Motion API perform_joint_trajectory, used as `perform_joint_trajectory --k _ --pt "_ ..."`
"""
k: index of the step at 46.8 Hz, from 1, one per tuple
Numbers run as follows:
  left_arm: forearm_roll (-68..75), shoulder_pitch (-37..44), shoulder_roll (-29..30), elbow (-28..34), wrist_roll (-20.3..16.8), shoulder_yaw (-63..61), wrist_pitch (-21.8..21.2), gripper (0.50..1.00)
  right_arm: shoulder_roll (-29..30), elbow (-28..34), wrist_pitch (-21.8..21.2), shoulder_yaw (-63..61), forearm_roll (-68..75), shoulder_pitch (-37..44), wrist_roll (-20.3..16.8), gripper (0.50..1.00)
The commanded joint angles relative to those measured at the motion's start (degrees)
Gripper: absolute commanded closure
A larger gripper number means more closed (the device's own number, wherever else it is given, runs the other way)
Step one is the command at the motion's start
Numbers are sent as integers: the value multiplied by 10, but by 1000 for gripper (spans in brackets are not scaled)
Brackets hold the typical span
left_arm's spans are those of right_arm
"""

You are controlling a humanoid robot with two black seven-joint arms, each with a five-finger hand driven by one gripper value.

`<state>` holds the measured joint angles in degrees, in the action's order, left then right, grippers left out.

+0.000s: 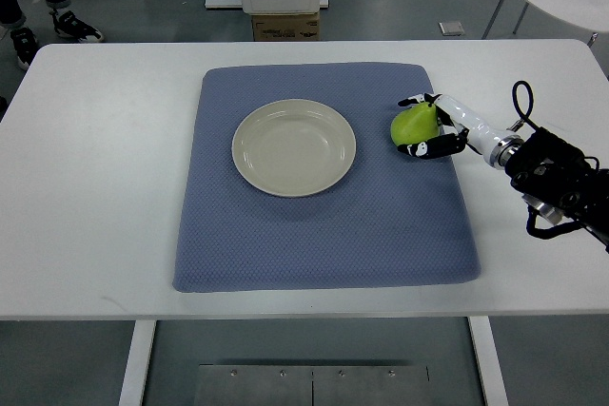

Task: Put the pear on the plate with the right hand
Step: 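Lift the pear with the right hand and carry it over the plate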

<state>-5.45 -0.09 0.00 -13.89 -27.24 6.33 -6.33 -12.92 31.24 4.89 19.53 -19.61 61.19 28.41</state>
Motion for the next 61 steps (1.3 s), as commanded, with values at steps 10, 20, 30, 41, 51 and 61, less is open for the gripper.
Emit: perform_joint_trajectory --k 10,20,30,41,51,61 --pt "0 0 0 0 0 0 0 500 -2 1 -1 -3 2 3 0 1000" --pt "0 0 0 0 0 0 0 500 -21 9 -8 -13 5 27 1 1000" --pt "0 0 0 0 0 0 0 500 -57 30 -45 -13 5 78 1 1000" --pt "0 0 0 0 0 0 0 500 -54 35 -65 -13 5 93 -1 1000" --pt "0 0 0 0 0 0 0 500 -10 58 -64 -13 6 110 -5 1000" --pt "-1 0 0 0 0 0 0 500 61 56 -59 -13 5 117 -14 1000"
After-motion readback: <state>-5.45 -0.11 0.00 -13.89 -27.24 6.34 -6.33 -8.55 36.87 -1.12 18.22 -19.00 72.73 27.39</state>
